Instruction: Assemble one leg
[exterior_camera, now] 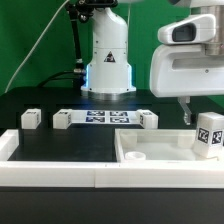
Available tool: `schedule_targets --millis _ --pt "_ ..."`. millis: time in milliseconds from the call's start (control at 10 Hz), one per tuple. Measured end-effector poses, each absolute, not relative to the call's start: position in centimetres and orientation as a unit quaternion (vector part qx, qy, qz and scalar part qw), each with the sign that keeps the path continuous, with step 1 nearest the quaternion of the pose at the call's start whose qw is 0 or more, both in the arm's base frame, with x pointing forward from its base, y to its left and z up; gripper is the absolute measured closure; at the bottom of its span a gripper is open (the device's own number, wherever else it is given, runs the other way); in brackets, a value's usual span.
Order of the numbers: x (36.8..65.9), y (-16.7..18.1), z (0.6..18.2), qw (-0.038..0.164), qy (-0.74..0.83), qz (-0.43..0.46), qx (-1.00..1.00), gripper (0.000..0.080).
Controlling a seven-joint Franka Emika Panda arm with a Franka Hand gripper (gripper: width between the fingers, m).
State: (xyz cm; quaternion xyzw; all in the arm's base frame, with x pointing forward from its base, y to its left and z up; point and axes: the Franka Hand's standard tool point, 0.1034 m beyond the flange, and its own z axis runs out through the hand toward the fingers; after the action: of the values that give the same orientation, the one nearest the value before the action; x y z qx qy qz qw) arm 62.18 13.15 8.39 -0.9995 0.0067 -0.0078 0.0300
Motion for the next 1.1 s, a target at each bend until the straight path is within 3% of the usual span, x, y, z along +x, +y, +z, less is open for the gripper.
schedule_targets --millis 400,700,1000,1100 --pt "62.32 12.95 8.57 0.021 -0.134 -0.009 -0.991 0.0151" --pt "62.28 13.00 8.52 0.021 -0.151 -0.009 -0.988 0.0151" --pt "62.34 12.70 8.51 0.020 -0.149 -0.009 -0.989 0.0507" --pt "62.35 12.67 8.50 0.020 -0.149 -0.009 -0.989 0.0507"
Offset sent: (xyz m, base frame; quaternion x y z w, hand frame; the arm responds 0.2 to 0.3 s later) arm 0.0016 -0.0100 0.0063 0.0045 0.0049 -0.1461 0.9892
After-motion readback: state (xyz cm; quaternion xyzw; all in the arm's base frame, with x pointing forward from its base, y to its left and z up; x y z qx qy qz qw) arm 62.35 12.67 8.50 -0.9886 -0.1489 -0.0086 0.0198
